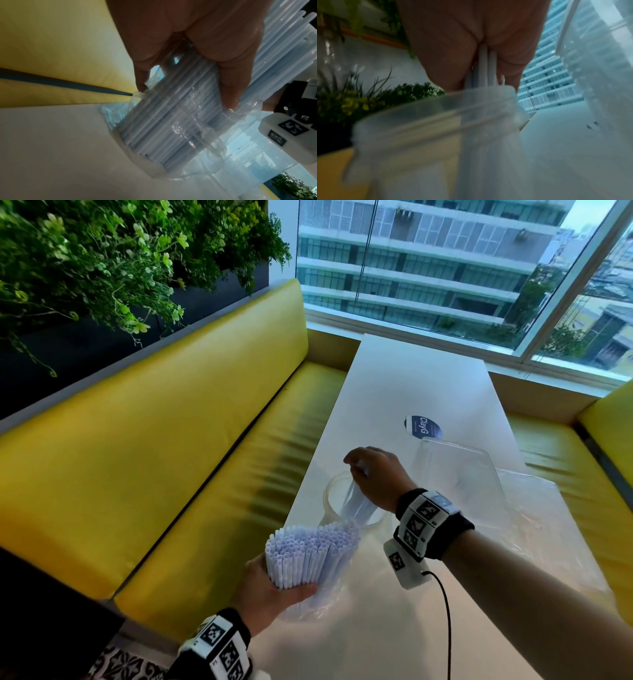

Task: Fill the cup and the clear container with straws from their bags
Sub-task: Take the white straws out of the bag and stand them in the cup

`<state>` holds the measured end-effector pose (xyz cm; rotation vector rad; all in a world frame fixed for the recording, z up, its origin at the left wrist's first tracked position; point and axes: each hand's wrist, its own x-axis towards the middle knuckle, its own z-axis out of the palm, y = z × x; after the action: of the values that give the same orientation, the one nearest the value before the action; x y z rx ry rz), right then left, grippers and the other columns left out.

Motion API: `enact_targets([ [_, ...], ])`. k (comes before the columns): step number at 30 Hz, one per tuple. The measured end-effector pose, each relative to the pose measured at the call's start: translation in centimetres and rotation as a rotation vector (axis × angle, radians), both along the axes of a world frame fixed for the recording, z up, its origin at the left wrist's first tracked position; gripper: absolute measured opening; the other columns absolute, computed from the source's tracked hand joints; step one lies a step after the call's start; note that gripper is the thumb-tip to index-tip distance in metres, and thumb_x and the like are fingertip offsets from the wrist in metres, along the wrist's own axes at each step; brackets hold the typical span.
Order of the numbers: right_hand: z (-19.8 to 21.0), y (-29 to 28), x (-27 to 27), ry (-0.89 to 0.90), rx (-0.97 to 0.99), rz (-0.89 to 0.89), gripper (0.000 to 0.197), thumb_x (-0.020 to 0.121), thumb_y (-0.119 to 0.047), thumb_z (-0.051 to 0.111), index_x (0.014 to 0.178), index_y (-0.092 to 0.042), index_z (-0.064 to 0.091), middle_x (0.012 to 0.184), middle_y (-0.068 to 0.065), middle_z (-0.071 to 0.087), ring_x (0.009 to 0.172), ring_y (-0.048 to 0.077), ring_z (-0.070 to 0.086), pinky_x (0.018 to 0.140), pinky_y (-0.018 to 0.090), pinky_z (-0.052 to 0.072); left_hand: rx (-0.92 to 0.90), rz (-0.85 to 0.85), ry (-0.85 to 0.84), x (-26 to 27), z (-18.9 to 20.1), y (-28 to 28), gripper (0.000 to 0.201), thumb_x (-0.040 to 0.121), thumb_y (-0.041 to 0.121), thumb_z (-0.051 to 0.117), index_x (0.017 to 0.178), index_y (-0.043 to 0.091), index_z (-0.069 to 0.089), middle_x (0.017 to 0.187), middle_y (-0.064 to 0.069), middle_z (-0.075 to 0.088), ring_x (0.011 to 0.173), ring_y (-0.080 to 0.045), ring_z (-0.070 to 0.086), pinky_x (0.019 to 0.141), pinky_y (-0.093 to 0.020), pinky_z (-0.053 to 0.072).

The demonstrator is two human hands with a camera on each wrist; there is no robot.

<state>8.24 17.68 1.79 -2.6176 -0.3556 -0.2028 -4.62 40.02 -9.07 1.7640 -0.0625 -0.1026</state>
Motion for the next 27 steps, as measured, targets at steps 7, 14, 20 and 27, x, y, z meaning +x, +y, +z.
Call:
enact_targets([
  [7, 1.3, 0.0, -1.3, -0.076, -0.137, 0.033, 0.03, 0.102, -0.027, 0.047, 0.128, -0.019, 0.059, 0.136, 0.003, 0.057, 0.128, 0.025, 0.049, 0.103, 0.04, 0.037, -0.015, 0.011, -0.002, -0.1, 0.1, -0.1, 0.075, 0.035, 0.069, 0.085, 0.097, 0.034, 0.063, 0.093, 0.027, 0.071, 0.086, 0.0, 0.07, 0.067, -0.016, 0.057],
  [14, 5.7, -0.4, -7.0, 0.125, -0.001, 0.46, 0.059, 0.074, 0.008, 0.051, 0.125, -0.019, 0.063, 0.113, -0.005, 0.064, 0.082, 0.005, 0.062, 0.07, 0.008, 0.046, -0.005, 0.007, -0.004, -0.1, 0.0, -0.1, 0.064, 0.045, 0.051, 0.09, 0.099, 0.029, 0.064, 0.096, 0.022, 0.071, 0.087, -0.003, 0.07, 0.068, -0.017, 0.057],
  [20, 3.4, -1.3, -9.1, 0.167, -0.158, 0.485, 0.042, 0.084, -0.021, 0.076, 0.125, -0.02, 0.063, 0.106, -0.004, 0.071, 0.077, 0.002, 0.064, 0.074, 0.019, 0.054, 0.02, 0.034, -0.009, 0.0, -0.5, -0.3, 0.056, 0.049, 0.03, 0.097, 0.095, 0.029, 0.065, 0.095, 0.022, 0.071, 0.084, -0.003, 0.07, 0.067, -0.017, 0.057],
  [27, 4.5, -1.5, -9.4, 0.071, 0.038, 0.45, 0.013, 0.08, -0.017, 0.077, 0.091, -0.019, 0.073, 0.075, -0.007, 0.07, 0.065, 0.009, 0.066, 0.067, 0.024, 0.055, 0.001, 0.021, 0.004, -0.1, -0.6, -0.3, 0.06, 0.047, 0.036, 0.094, 0.099, 0.026, 0.066, 0.096, 0.017, 0.073, 0.086, -0.005, 0.071, 0.07, -0.021, 0.058],
])
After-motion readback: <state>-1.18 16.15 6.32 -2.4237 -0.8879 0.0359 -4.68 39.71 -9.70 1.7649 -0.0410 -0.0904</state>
